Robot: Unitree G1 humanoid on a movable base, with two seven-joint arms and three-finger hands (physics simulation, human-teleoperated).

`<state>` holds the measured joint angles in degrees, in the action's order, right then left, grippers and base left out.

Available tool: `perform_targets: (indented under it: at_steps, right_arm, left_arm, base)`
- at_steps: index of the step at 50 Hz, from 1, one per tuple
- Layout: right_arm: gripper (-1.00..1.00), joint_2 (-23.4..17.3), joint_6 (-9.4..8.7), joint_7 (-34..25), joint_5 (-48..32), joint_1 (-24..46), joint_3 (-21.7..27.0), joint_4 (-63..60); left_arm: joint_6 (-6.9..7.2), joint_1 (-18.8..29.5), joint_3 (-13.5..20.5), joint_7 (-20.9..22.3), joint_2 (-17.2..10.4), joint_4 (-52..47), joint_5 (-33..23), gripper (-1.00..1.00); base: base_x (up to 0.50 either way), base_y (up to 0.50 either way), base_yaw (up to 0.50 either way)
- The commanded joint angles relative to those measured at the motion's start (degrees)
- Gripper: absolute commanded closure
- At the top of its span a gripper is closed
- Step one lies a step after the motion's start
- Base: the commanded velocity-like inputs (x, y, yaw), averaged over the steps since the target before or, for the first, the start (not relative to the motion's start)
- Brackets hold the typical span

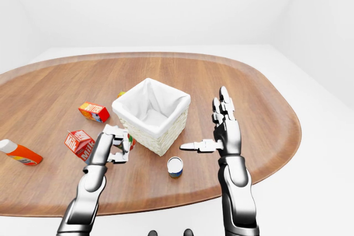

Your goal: Pick up the tomato sauce, and put it in the basket.

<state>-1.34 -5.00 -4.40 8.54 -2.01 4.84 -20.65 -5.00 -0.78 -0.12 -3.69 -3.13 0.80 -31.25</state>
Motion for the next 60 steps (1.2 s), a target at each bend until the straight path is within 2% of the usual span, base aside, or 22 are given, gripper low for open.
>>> perform_targets:
  at_steps: [1, 22, 47, 60]
  right_arm:
    - [-1.0, 0.0, 0.0, 0.1, 0.1, -0.2, 0.1, -0.7]
    - [-1.0, -0.2, 0.0, 0.2, 0.3, 0.1, 0.7, -0.7]
    - [-1.0, -0.3, 0.0, 0.3, 0.3, 1.0, 0.8, 1.1]
    - [-1.0, -0.3, 0.0, 0.3, 0.2, 0.7, 0.7, 0.8]
  left_arm:
    - [0.0, -0.9, 0.1, 1.3, 0.2, -5.0, 1.0, 1.0]
    - [0.0, -1.4, 0.9, 3.5, 0.3, -10.6, 2.0, 1.0]
    - [3.66, -1.2, 1.3, 5.5, 0.5, -16.2, 2.8, 1.0]
    - [6.18, -1.5, 1.5, 6.9, 0.7, -20.3, 3.2, 1.0]
  base:
    - [0.0, 0.0, 0.0]
    - [0.0, 0.0, 0.0]
    - [0.0, 0.0, 0.0]
    - [0.0, 0.0, 0.0]
